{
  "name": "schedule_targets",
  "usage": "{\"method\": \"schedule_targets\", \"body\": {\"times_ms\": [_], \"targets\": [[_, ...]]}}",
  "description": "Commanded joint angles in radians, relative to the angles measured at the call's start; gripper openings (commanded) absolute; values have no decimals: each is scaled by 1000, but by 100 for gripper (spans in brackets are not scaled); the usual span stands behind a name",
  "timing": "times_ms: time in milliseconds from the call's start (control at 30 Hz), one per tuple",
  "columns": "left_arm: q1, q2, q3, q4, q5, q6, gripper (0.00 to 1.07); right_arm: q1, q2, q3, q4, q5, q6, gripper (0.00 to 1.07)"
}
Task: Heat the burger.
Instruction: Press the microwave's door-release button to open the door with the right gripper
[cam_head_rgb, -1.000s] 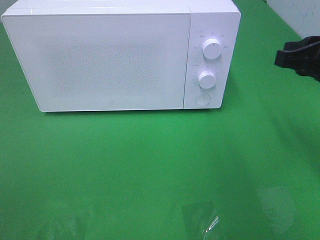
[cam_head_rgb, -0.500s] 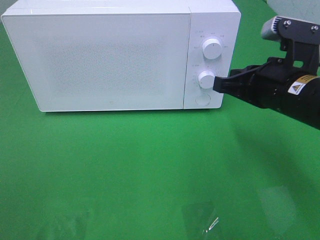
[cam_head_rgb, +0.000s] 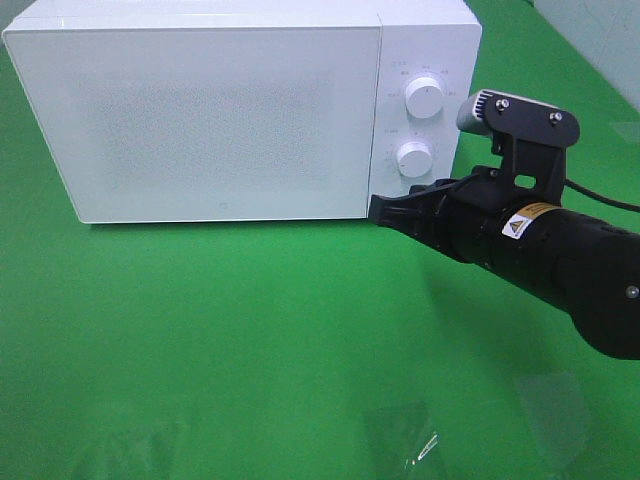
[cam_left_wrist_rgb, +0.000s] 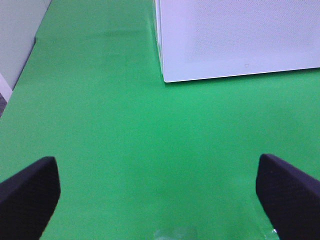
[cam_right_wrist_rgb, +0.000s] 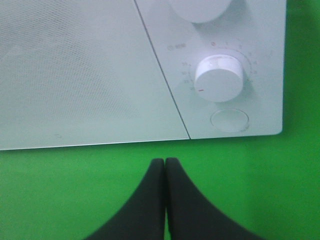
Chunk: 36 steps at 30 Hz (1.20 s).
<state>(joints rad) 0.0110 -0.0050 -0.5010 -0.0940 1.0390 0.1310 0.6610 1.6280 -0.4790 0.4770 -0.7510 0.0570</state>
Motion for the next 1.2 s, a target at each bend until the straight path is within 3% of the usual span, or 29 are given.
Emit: {"method": "schedule_targets", "body": {"times_ms": [33,167,267,367,433,567,967,1200], "targets": [[1,-24,3,-1,-1,1,100,4,19,-1,93,-16,136,0],[1,-24,3,-1,-1,1,100,4,21,-1,104,-15,285,0],[1,-24,3,-1,-1,1,100,4,21,-1,104,-15,598,0],[1,-24,3,-1,-1,1,100,4,21,-1,104,-15,680,0],[1,-24,3,-1,-1,1,100,4,21,-1,99,-16,918,0],[1,-24,3,-1,-1,1,100,4,21,-1,100,-17,1069,0],[1,-24,3,-1,-1,1,100,2,122,-7,108,-69,1240,0],[1,-24,3,-1,-1,1,100,2,200,-67,119,-100,1244,0]]}}
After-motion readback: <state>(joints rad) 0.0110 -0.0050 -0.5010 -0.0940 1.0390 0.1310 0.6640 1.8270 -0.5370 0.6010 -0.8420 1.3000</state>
